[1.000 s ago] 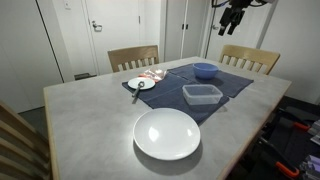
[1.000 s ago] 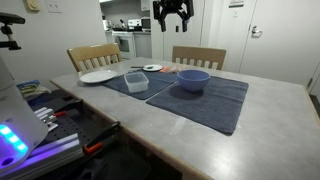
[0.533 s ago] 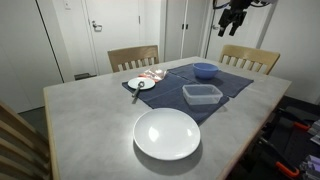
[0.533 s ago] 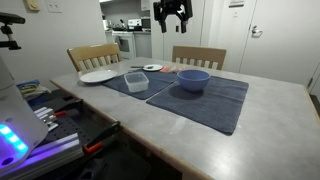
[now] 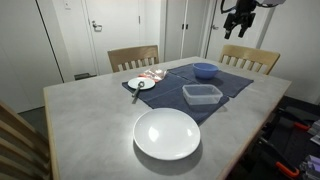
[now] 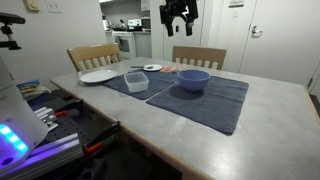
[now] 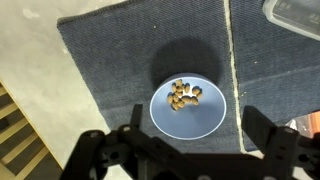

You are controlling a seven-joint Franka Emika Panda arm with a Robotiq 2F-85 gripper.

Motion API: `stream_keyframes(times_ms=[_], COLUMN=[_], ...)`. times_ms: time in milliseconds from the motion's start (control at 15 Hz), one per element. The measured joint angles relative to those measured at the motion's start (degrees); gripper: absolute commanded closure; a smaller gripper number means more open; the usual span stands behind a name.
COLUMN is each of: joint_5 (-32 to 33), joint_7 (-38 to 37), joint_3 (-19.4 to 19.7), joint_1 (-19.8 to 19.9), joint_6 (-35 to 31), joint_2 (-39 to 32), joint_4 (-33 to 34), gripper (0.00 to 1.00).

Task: Pour the contents in the blue bowl into the clear bowl

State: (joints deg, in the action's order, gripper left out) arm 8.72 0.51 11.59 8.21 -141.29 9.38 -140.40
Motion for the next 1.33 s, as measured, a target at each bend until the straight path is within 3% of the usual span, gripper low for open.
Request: stream_keyframes(times_ms=[533,933,1333], joint_5=[-4.5,-13.7,-20.6], joint_7=[6.5,12.0,17.9], joint_3=[2.6,2.0,0.2], joint_1=[3.1,4.9,9.4], joint_6=[0.8,1.1,2.9], joint_2=[-12.7,-22.1,-28.9], joint_4=[7.7,16.3,22.2], gripper=[0.00,0.00,0.00])
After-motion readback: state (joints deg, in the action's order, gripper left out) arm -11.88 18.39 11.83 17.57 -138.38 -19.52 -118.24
